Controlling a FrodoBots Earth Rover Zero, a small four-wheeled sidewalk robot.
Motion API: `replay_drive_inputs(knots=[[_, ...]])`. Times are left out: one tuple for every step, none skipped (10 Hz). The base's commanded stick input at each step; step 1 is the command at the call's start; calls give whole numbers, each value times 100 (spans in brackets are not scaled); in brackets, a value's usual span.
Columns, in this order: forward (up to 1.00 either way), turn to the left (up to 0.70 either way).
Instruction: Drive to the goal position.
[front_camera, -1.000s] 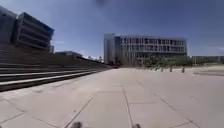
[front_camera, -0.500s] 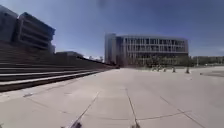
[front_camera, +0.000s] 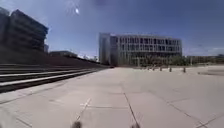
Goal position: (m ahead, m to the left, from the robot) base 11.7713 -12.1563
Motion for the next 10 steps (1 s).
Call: replay_drive_inputs(knots=[[85,-33],[85,-33],[85,1],[85,1],[85,1],[85,1],[85,1],[85,1],[85,1],[85,1]])
